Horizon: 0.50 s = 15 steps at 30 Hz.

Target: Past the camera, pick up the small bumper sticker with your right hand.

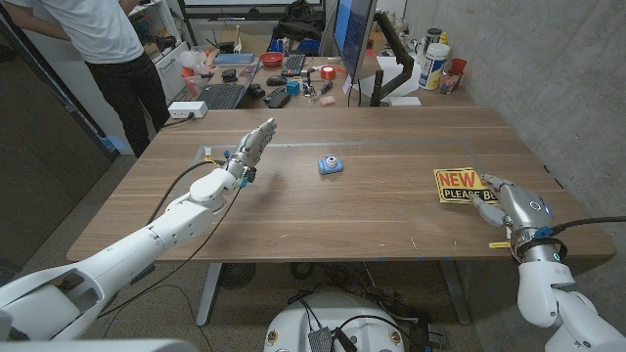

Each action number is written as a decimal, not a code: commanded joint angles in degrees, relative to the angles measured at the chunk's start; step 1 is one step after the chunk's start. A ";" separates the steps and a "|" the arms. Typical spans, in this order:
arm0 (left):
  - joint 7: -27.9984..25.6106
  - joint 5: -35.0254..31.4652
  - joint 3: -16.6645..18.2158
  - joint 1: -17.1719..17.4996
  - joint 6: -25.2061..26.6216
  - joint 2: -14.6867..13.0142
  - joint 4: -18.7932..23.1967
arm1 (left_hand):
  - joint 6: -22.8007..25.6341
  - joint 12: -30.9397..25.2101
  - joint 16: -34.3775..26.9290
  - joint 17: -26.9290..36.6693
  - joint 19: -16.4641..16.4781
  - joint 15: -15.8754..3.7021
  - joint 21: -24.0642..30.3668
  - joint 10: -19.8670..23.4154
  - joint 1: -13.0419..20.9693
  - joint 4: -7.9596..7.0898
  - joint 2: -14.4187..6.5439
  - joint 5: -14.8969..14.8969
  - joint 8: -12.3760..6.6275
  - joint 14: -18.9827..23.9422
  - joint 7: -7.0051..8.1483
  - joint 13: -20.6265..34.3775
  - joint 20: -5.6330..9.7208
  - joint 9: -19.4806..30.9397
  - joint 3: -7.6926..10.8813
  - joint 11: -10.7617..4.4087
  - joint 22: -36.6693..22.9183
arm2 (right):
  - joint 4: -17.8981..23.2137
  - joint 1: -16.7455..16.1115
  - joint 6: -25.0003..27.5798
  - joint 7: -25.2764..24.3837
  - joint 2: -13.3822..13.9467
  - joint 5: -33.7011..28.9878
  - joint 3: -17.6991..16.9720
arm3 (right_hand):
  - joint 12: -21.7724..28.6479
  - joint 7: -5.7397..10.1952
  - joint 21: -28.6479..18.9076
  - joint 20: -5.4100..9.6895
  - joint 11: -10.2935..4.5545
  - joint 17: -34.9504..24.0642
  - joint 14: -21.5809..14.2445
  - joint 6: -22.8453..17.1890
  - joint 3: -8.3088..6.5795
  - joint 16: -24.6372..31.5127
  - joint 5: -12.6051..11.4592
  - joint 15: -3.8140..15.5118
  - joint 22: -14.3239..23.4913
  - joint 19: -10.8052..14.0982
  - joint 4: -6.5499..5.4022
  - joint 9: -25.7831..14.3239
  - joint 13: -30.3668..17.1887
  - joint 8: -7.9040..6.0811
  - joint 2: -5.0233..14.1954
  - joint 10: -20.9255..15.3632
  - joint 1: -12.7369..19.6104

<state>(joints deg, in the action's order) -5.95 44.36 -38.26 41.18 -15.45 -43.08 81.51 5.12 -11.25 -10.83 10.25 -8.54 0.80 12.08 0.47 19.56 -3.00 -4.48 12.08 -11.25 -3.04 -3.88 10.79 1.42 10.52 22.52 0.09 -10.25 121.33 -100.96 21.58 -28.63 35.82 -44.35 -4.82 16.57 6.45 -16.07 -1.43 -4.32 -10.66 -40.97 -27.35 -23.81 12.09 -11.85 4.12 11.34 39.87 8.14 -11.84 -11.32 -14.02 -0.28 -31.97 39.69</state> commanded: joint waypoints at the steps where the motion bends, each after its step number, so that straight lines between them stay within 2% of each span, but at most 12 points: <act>1: 0.65 -0.19 0.29 -0.23 -0.06 0.63 -0.75 | 0.39 -0.37 0.02 0.34 -0.14 -0.01 -0.16 -0.03 -0.03 0.01 -0.43 -0.16 -0.14 -0.63 0.00 0.16 -0.34 0.24 -0.19 -0.31 -0.25 | 0.74 -0.18 -1.18 -0.68 -1.66 -1.31 -1.54 | 0.46 0.11 0.08 0.18 -0.03 0.03 -0.61 -0.41 -0.44 0.04 0.07 0.04 0.08 0.84 -0.08 -0.33 -0.11 -0.14 -0.01 -0.53 0.61; 7: 0.88 -0.34 0.50 -0.26 -0.16 0.89 -0.93 | 0.40 -0.36 0.02 0.34 -0.12 0.03 -0.16 -0.05 -0.04 0.01 -0.43 -0.17 -0.14 -0.62 -0.05 0.16 -0.29 0.24 -0.21 -0.23 -0.25 | 1.41 -0.48 -2.05 -0.91 -2.49 -1.53 -2.45 | 0.50 -0.06 -0.01 0.45 0.21 0.05 -1.31 -0.63 -0.44 0.14 0.17 -0.44 0.08 1.16 -0.09 -0.34 -0.10 -0.14 -0.04 -0.73 0.66; 15: 0.92 -0.46 0.87 0.00 -0.27 0.85 -0.71 | 0.42 -0.37 0.02 0.34 -0.09 0.04 -0.16 -0.04 -0.04 0.02 -0.44 -0.17 -0.14 -0.63 -0.01 0.16 -0.28 0.24 -0.22 -0.38 -0.25 | 2.68 -0.95 -2.21 -0.52 -3.53 -2.70 -3.25 | 0.60 -0.30 -0.03 0.58 0.51 0.02 -2.77 -0.74 -0.36 0.43 0.36 -0.18 0.10 1.40 -0.28 -0.35 -0.10 -0.04 0.02 -1.22 0.50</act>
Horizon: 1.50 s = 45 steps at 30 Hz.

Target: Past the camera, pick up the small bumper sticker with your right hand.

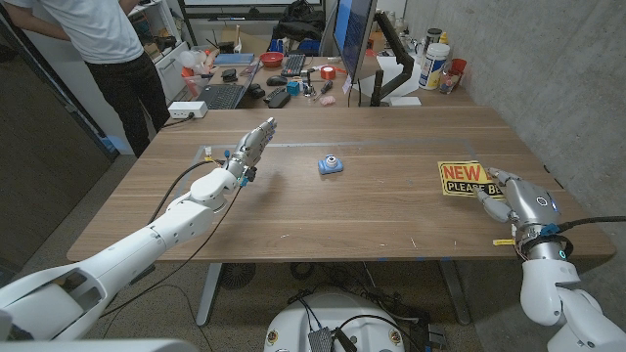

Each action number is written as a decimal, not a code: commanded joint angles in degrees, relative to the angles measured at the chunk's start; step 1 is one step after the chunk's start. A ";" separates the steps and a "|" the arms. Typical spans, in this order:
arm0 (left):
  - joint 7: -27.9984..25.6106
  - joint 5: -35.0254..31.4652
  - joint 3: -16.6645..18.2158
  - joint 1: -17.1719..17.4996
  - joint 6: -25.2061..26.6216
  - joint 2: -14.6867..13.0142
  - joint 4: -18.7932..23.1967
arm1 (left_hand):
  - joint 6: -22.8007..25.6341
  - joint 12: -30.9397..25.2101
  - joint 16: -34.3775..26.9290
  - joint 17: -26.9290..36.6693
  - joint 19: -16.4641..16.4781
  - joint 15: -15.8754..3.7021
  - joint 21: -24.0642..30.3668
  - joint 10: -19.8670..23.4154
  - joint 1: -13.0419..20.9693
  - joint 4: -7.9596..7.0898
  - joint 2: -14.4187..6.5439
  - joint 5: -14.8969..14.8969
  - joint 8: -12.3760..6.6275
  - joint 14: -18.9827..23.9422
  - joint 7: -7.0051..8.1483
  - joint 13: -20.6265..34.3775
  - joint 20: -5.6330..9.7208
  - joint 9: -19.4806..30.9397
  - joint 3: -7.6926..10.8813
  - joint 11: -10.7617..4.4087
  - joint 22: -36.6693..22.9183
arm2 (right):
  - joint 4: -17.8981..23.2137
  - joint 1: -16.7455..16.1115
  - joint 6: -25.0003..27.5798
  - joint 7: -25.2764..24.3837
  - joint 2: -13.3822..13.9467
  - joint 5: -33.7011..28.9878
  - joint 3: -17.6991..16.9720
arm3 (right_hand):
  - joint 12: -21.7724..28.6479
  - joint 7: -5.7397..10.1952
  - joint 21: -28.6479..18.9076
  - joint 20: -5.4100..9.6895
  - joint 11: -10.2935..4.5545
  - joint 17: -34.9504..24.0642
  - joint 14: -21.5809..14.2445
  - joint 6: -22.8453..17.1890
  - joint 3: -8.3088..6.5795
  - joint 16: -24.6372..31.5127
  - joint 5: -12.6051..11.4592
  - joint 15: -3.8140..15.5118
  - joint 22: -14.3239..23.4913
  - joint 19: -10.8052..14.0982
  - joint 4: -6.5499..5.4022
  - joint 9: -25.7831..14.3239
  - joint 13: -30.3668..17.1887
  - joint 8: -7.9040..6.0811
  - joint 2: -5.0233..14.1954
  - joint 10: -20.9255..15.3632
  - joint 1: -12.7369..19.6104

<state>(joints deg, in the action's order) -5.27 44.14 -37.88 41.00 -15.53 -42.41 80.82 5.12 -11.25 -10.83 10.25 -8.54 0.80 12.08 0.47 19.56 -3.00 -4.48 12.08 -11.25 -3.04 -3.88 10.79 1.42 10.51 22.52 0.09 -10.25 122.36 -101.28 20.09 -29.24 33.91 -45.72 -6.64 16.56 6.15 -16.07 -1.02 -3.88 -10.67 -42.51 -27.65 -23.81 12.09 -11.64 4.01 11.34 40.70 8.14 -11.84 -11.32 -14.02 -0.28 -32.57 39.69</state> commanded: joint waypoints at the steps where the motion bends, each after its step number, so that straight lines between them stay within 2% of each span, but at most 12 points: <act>1: 0.24 -0.23 0.55 0.23 -0.23 0.16 0.00 | 0.49 -0.36 0.03 0.34 -0.09 0.04 -0.17 -0.06 -0.04 0.02 -0.44 -0.17 -0.17 -0.64 -0.02 0.16 -0.29 0.24 -0.22 -0.38 -0.25 | 1.87 -0.74 -0.79 0.25 -1.71 -1.44 -1.59 | 0.63 0.02 -0.05 0.18 0.08 0.03 -1.35 -0.47 -0.34 0.44 0.17 -0.04 0.10 0.64 -0.30 -0.36 -0.10 -0.04 0.00 -0.71 0.47; 23: 0.43 -0.52 0.85 0.46 -0.30 -0.10 0.69 | 0.39 -0.37 0.03 0.33 -0.07 0.05 -0.19 -0.03 -0.02 0.07 -0.48 -0.18 -0.12 -0.65 -0.03 0.16 -0.23 0.24 -0.24 -0.46 -0.25 | 4.21 -0.66 -5.87 0.92 -4.29 -1.58 -4.87 | 0.69 -0.40 -0.13 0.27 0.52 0.06 -2.51 -0.95 -0.22 0.27 0.46 0.24 0.09 1.25 -0.46 -0.38 -0.09 0.03 -0.08 -1.33 0.31; 45: 1.65 -0.10 0.92 0.49 -0.45 -0.08 0.14 | 0.41 -0.36 0.06 0.33 -0.10 -0.02 -0.23 -0.06 0.03 0.13 -0.51 -0.19 -0.12 -0.74 0.01 0.16 -0.16 0.24 -0.25 -0.42 -0.25 | 5.77 -0.06 -7.97 2.54 -5.99 -3.86 -5.77 | 0.55 -0.47 -0.01 0.36 0.31 0.06 -2.92 -1.06 -0.18 -0.02 0.59 0.55 0.08 1.30 -0.58 -0.39 -0.08 0.19 -0.03 -1.35 0.22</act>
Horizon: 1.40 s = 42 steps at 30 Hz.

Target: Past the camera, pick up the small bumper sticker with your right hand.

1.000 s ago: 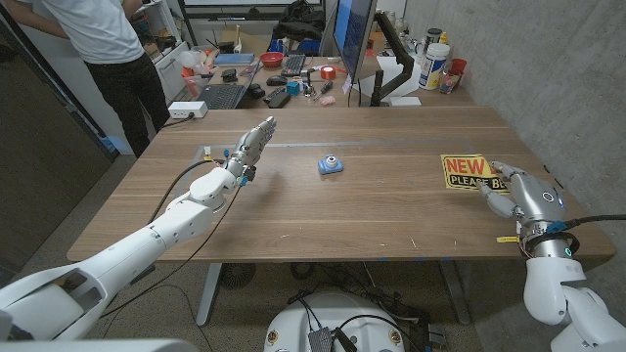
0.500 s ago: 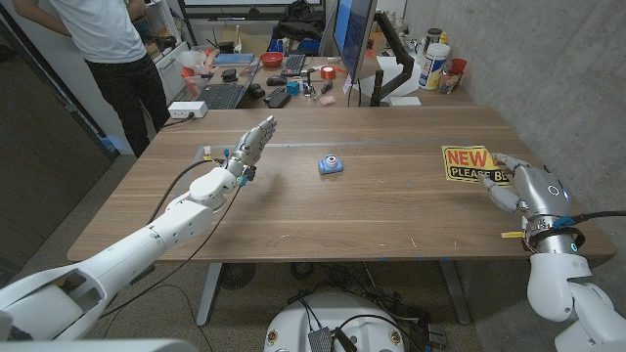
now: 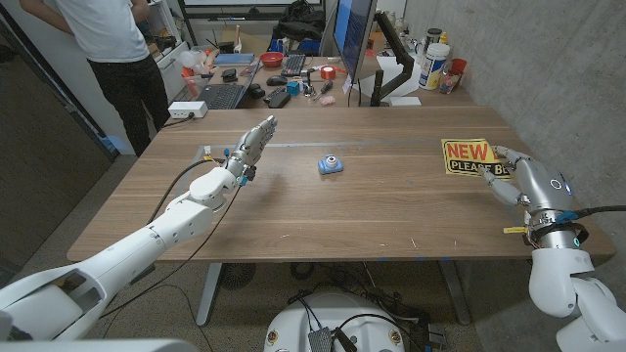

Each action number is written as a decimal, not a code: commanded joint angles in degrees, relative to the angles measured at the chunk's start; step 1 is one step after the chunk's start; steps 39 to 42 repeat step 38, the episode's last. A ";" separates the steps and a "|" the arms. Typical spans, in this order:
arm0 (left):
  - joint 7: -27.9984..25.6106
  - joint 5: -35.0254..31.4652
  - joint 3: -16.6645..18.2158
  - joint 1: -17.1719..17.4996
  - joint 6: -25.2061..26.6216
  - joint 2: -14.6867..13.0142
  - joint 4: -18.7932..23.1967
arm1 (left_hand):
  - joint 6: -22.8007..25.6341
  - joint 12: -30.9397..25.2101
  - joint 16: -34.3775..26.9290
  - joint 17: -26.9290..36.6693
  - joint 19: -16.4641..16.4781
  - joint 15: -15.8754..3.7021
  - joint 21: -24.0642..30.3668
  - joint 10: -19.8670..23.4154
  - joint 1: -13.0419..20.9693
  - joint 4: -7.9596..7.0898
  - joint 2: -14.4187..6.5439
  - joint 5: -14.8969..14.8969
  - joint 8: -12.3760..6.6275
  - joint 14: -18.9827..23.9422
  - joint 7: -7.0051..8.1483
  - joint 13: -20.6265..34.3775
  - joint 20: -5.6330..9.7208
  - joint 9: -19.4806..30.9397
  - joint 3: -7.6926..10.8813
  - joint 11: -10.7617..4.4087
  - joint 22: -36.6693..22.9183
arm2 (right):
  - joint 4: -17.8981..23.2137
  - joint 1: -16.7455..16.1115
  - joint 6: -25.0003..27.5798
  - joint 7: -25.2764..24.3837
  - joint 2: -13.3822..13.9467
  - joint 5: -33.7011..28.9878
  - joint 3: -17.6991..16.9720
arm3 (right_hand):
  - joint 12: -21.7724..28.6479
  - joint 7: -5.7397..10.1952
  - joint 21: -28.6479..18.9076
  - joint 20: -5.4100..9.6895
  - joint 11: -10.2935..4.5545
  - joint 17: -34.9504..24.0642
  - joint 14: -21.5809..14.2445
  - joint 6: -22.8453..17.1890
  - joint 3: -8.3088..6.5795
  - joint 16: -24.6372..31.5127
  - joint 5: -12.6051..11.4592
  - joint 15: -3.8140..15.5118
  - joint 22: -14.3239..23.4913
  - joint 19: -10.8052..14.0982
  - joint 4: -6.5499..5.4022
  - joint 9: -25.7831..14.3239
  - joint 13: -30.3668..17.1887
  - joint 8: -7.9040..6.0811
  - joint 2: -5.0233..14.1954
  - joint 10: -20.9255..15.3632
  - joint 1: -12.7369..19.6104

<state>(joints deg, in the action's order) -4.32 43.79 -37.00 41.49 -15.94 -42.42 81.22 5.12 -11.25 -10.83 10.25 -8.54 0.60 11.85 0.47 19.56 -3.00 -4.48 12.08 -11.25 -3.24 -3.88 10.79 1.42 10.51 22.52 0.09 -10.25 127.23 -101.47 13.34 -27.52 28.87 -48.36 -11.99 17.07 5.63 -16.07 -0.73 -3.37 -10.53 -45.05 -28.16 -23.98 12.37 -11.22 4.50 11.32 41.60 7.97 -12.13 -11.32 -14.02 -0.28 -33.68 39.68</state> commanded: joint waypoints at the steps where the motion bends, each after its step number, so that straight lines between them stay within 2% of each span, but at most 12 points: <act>1: 0.85 0.26 0.01 -0.04 -0.03 -0.04 -0.31 | 0.41 -0.36 0.05 0.33 -0.10 0.18 0.00 -0.07 0.03 0.13 -0.51 -0.19 -0.12 -0.54 0.01 0.16 -0.16 0.24 -0.25 -0.40 -0.25 | 0.93 0.07 -1.36 0.76 -0.90 -1.57 -0.42 | 0.03 0.02 0.00 0.08 -0.14 -0.08 -0.40 -0.55 -0.01 -0.30 0.17 0.04 0.09 0.39 -0.41 -0.10 -0.08 0.20 -0.02 -0.24 0.22; 22: 0.08 0.45 0.02 1.07 -0.20 -1.57 1.40 | 0.45 -0.34 0.05 0.32 -0.11 0.22 -0.03 -0.12 0.06 0.19 -0.54 -0.19 -0.13 -0.56 -0.06 0.16 -0.12 0.24 -0.27 -0.40 -0.25 | 0.11 2.34 -2.53 0.92 -1.69 -2.85 0.93 | -0.04 -0.04 0.15 0.04 -0.12 -0.12 -0.57 -0.75 0.00 -0.56 0.28 0.29 0.08 0.34 -0.57 -0.11 -0.07 0.31 0.14 -0.46 0.09; 42: 0.00 0.20 -0.80 0.02 0.03 -1.12 0.98 | 0.47 -0.35 0.05 0.32 -0.13 0.20 -0.04 -0.12 0.08 0.22 -0.56 -0.21 -0.13 -0.57 -0.02 0.16 -0.15 0.24 -0.29 -0.38 -0.25 | -0.99 3.32 -2.74 0.78 -1.45 -2.22 0.81 | -0.18 -0.07 0.27 0.01 -0.17 -0.13 -0.41 -0.72 0.02 -0.84 0.34 0.40 0.08 0.32 -0.61 -0.12 -0.07 0.47 0.17 -0.39 0.05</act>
